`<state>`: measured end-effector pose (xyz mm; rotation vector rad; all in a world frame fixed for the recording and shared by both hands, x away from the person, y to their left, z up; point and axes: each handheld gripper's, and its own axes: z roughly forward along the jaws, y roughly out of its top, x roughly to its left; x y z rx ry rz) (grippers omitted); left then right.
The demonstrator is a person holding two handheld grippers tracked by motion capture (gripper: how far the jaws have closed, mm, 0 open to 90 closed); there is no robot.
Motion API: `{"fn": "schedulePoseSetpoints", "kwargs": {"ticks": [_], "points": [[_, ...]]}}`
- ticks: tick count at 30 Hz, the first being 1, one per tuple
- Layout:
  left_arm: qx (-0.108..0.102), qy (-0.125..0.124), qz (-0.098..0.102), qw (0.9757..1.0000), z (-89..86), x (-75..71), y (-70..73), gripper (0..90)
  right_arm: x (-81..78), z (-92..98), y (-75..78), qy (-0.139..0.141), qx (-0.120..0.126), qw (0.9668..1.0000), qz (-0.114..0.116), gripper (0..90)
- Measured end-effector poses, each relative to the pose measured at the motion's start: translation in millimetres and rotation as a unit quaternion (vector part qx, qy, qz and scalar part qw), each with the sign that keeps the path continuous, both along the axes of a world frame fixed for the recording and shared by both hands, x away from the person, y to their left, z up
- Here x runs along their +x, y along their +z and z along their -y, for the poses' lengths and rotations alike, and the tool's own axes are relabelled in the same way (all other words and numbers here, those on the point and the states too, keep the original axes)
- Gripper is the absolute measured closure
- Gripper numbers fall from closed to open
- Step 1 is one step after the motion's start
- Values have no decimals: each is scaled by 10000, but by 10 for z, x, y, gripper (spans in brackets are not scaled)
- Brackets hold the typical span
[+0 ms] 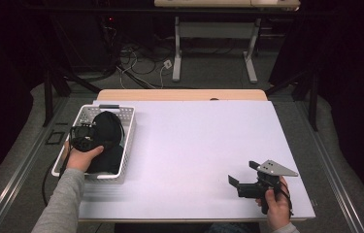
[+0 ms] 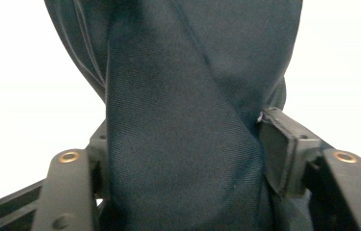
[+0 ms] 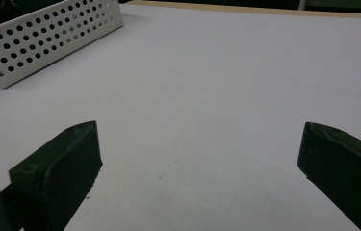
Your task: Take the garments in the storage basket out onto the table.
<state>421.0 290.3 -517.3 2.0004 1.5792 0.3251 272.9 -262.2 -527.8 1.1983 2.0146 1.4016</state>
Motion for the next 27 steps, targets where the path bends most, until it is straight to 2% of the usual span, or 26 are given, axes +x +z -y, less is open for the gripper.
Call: {"fn": "schedulePoseSetpoints", "kwargs": {"ticks": [7,12,17,27], "points": [[46,-107,-49,9999,2,4,27,491,0,-2,-2,-2,-10,10000,-14,12],[27,-115,-30,9999,6,4,37,547,2,-5,-4,-1,-5,10000,0,12],[94,-192,-3,9998,18,1,57,576,4,-3,-7,-10,-17,10000,-42,14],[59,-231,61,9997,23,-18,102,620,10,7,-8,-24,26,10000,-32,15]]}}
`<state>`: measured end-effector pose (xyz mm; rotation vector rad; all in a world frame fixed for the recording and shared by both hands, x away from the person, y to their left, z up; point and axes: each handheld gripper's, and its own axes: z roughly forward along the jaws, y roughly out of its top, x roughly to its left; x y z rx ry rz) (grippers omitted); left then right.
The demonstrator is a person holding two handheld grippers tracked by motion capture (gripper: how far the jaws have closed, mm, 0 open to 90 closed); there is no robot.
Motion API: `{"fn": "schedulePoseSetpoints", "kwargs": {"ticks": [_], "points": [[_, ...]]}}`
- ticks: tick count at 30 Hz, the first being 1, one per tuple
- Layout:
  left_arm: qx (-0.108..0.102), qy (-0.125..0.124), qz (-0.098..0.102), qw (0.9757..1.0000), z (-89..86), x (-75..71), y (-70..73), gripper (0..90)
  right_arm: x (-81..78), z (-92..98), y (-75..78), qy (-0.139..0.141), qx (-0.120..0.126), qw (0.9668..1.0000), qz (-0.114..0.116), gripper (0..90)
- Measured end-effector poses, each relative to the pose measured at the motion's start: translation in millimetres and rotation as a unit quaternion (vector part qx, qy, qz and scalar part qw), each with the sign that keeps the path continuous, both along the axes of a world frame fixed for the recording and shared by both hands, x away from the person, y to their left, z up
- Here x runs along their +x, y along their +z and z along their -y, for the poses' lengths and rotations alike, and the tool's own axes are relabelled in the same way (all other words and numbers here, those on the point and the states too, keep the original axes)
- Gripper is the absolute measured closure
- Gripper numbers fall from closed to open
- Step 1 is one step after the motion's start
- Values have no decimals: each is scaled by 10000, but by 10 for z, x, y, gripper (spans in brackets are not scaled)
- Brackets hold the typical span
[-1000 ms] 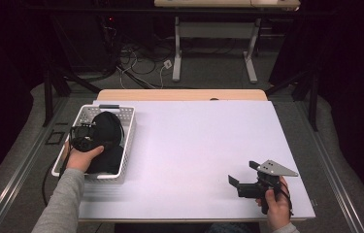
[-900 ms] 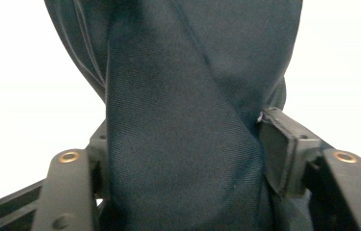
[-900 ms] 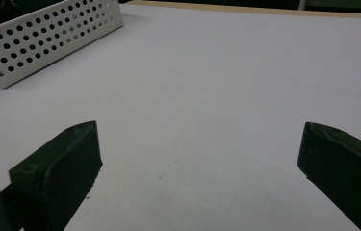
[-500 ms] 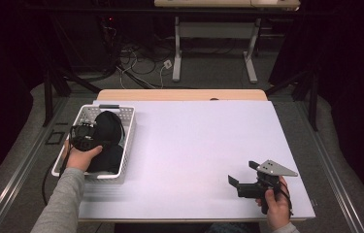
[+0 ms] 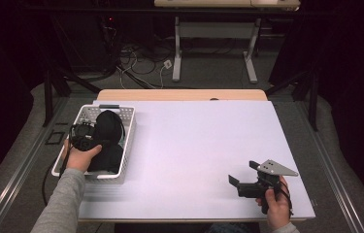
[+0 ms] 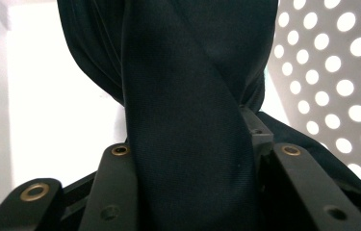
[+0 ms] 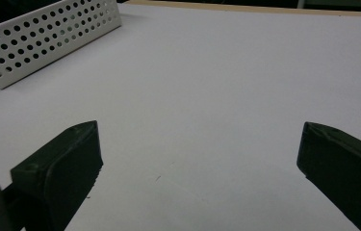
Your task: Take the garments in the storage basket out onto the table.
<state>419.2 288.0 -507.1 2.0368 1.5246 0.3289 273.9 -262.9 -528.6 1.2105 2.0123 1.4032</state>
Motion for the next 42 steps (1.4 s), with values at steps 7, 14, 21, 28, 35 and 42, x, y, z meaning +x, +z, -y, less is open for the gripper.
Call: {"fn": "schedulePoseSetpoints", "kwargs": {"ticks": [7,14,21,28,35,42], "points": [[4,19,89,10000,10,-11,17,639,1,5,-1,-22,-13,10000,-7,16],[27,-25,126,9999,15,-12,29,639,1,3,-2,-20,3,10000,4,16],[22,1,220,9998,15,-23,42,641,3,9,-1,-27,-20,10000,3,16],[10,34,308,9995,10,-41,67,643,1,10,0,-26,-28,10000,18,16],[-47,104,497,9987,-12,-67,101,646,1,9,0,-22,-23,10000,33,16],[-146,147,663,9976,-51,-100,157,647,2,7,-2,-28,-8,10000,42,16]]}}
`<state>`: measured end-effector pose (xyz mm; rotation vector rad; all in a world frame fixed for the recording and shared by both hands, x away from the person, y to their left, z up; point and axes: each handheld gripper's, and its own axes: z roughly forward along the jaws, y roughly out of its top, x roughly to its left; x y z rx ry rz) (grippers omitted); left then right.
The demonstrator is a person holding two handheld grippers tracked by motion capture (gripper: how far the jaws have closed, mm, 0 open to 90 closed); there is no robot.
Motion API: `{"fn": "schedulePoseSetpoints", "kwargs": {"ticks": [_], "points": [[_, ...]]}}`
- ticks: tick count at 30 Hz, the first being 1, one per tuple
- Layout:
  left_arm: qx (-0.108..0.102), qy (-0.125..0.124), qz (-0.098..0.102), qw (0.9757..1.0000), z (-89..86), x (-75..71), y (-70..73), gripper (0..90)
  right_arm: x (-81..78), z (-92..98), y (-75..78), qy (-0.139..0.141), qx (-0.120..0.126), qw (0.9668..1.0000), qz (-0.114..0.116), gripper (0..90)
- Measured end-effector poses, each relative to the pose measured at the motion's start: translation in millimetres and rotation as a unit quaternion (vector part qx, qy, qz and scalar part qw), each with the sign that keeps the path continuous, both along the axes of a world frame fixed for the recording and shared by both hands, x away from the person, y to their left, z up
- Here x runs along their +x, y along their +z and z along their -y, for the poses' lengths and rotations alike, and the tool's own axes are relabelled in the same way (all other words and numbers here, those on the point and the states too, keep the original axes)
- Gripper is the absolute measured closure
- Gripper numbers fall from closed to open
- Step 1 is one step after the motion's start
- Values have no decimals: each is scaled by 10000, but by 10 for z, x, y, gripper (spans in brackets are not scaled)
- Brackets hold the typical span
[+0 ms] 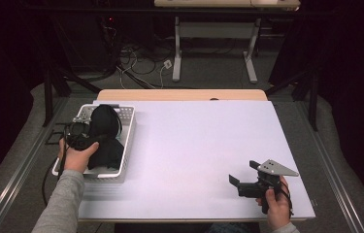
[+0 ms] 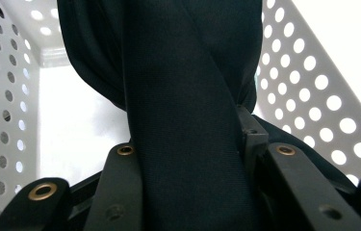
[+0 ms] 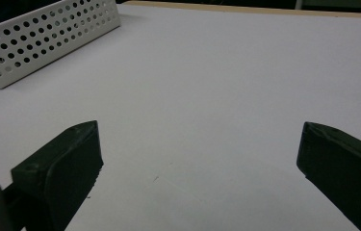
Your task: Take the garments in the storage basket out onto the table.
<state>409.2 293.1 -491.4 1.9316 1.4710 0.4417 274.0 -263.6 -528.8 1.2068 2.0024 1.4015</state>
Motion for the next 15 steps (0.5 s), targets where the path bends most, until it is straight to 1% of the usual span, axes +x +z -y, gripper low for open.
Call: {"fn": "schedulePoseSetpoints", "kwargs": {"ticks": [1,7,10,15], "points": [[-43,59,55,10000,1,-8,4,647,1,0,0,-4,-5,10000,2,16],[-161,98,267,9995,-30,-54,60,646,-3,2,2,-15,-13,10000,-19,16],[-159,129,358,9991,-37,-75,82,646,-2,2,2,-14,-22,10000,-10,16],[-249,152,492,9984,-58,-112,119,647,-1,-2,0,-23,18,10000,6,16]]}}
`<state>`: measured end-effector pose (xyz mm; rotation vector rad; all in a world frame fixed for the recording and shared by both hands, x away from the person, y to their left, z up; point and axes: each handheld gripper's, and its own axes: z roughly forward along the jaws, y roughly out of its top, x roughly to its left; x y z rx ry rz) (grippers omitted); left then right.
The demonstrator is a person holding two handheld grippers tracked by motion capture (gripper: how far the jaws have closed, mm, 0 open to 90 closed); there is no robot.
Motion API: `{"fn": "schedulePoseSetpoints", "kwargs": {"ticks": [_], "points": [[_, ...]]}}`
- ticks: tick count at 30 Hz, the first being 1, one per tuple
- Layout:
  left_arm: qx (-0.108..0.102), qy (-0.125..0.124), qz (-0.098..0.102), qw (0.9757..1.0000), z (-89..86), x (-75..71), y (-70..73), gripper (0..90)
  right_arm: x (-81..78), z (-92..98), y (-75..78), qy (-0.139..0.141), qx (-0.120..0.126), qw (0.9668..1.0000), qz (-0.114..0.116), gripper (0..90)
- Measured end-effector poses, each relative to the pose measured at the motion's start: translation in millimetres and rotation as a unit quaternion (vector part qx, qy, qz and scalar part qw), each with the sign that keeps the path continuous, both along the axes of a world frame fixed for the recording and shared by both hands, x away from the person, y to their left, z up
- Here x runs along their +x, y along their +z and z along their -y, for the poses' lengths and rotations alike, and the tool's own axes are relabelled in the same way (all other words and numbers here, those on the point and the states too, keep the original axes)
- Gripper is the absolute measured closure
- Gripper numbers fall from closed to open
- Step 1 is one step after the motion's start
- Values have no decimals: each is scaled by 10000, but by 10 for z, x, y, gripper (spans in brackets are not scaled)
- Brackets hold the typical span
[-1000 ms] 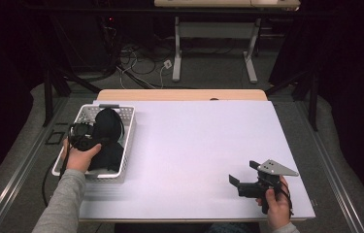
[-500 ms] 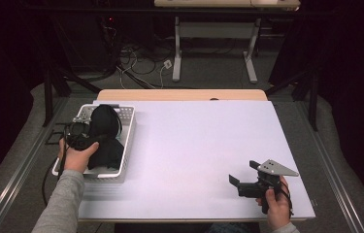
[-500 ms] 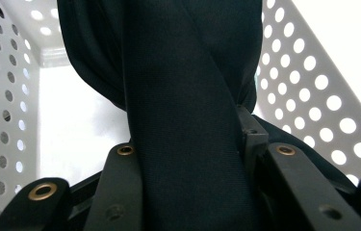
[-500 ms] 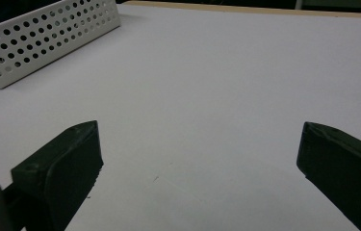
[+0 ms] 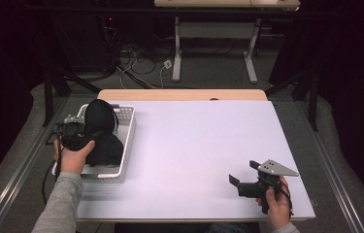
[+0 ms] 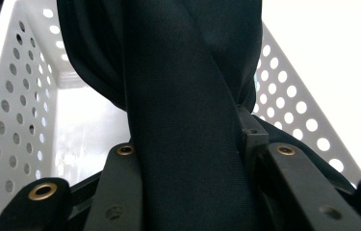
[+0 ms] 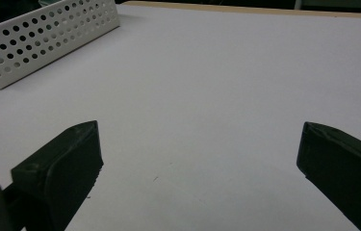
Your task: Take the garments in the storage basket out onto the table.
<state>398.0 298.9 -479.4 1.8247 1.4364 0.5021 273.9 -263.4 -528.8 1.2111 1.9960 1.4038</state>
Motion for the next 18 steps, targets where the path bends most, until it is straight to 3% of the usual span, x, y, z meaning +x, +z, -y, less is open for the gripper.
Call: {"fn": "schedulePoseSetpoints", "kwargs": {"ticks": [18], "points": [[-251,139,567,9980,-58,-181,196,646,-4,2,2,-1,-3,10000,18,16]]}}
